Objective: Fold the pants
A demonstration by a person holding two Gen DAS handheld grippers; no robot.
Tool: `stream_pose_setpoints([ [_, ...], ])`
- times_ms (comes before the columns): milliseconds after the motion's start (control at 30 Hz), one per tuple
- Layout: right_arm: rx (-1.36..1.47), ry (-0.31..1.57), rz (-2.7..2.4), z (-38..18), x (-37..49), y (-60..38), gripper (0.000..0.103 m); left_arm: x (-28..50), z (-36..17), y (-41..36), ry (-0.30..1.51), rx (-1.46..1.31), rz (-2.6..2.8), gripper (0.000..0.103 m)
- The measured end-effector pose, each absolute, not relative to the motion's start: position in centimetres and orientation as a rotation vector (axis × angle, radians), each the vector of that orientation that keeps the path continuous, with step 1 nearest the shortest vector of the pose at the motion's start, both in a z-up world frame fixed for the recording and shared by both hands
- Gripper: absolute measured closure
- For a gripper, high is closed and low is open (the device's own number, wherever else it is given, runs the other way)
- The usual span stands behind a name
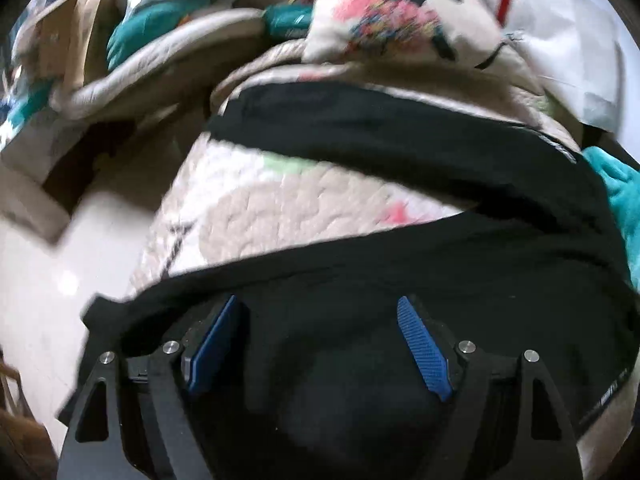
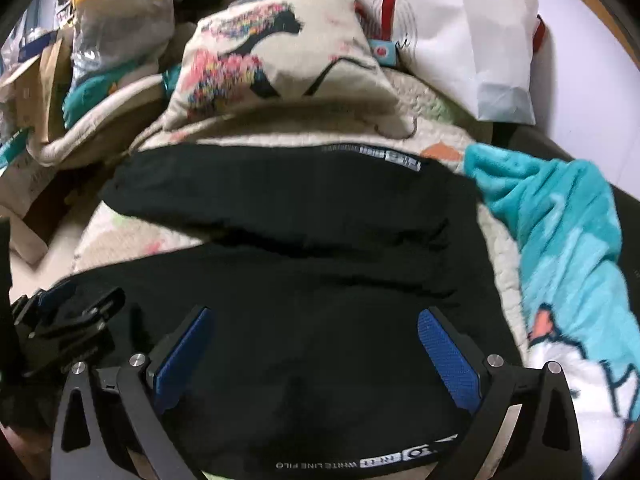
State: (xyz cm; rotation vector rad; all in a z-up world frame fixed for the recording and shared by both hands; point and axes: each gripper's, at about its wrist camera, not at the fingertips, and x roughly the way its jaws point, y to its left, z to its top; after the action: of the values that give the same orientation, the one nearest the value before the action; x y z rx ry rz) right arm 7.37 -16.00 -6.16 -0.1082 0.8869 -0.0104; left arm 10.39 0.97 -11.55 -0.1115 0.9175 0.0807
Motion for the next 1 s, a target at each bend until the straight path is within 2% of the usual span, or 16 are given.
stream_pose_setpoints([
  [33, -0.095, 0.89, -0.012, -6.6, 7.5, -16.0, 0.0, 10.1, -11.6, 1.1, 0.894, -0.11, 0.094, 0.017],
  [100, -0.065, 0.898, -0.013, -7.3, 7.6, -15.9, 0.0, 10.2, -12.1, 1.1, 0.911, -0.096, 0.114, 0.0],
  [300, -0.026, 0.936, -0.01, -8.6, 7.4, -15.5, 0.0, 10.0, -12.7, 1.8, 0.907, -0.116, 0.095, 0.0],
  [600, 0.041, 0.914, -0.025, -7.3, 7.5, -16.3, 0.0, 10.2, -12.6, 1.5, 0.911, -0.12, 0.093, 0.0],
  [1000, 0.007, 0.904, -0.021, -7.3, 8.1, -16.2, 0.0, 10.4, -12.6, 1.4, 0.911, -0.119, 0.095, 0.0],
])
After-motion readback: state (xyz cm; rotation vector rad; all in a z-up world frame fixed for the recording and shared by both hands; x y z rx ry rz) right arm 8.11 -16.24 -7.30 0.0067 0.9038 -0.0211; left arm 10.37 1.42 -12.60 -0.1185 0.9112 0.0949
